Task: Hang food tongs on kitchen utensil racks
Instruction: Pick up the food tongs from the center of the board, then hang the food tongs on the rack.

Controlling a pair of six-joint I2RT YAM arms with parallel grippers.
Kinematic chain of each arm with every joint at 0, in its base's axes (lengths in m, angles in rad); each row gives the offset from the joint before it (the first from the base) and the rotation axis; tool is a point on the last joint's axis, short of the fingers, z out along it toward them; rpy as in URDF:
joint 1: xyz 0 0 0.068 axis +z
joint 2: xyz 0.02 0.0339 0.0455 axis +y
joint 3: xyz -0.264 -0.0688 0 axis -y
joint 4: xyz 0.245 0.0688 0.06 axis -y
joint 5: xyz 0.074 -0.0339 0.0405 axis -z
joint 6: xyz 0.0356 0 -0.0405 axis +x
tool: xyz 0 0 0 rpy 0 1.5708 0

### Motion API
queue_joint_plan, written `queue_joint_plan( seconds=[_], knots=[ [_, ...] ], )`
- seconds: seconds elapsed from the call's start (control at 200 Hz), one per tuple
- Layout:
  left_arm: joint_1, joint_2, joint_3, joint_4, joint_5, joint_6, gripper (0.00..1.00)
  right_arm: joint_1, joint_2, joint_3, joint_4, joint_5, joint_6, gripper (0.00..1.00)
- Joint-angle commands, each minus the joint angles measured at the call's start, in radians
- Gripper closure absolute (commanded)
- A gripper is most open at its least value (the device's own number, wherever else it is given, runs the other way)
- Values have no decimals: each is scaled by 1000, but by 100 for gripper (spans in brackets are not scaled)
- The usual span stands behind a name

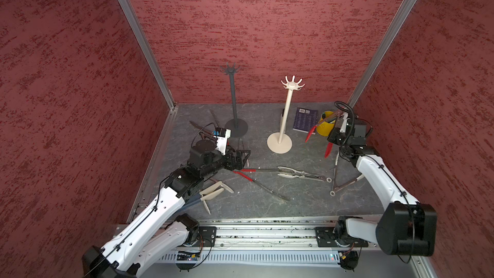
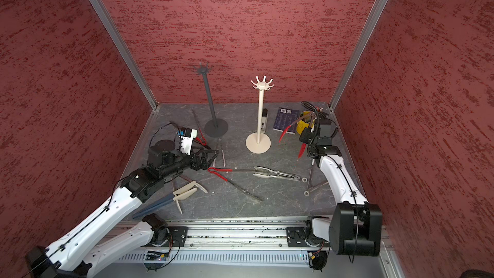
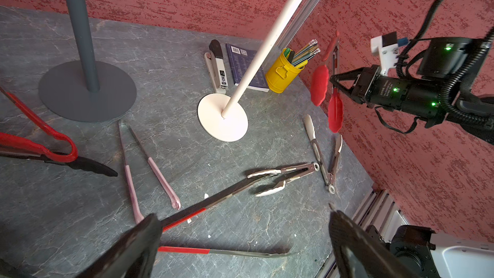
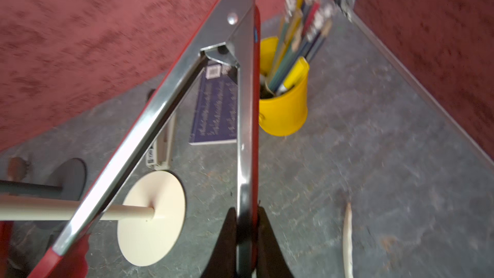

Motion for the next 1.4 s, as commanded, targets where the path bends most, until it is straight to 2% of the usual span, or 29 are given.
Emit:
queue_joint_plan(
  seconds=[0.0,0.165,0.255,0.421,0.586,0.797,0.992,1.393],
  knots=[
    [7,-4,-8,35,18,9,0,-4,-84,-45,214,-112,-152,100],
    [7,-5,-12,42,20,12,0,-4,-153,-93,364,-330,-380,100],
    [7,-9,-16,44,19,11,0,-4,-172,-90,385,-407,-452,100],
    [6,-21,-32,56,18,7,0,-1,-217,-110,483,-570,-462,100],
    [6,-26,-44,64,18,4,0,21,-219,-90,516,-670,-452,100],
    [6,-25,-44,59,19,8,0,70,-156,-15,427,-704,-500,100],
    [6,-31,-51,53,18,4,0,104,-112,3,439,-695,-481,100],
    [6,-58,-63,36,8,1,0,125,-30,64,411,-629,-475,100]
  ],
)
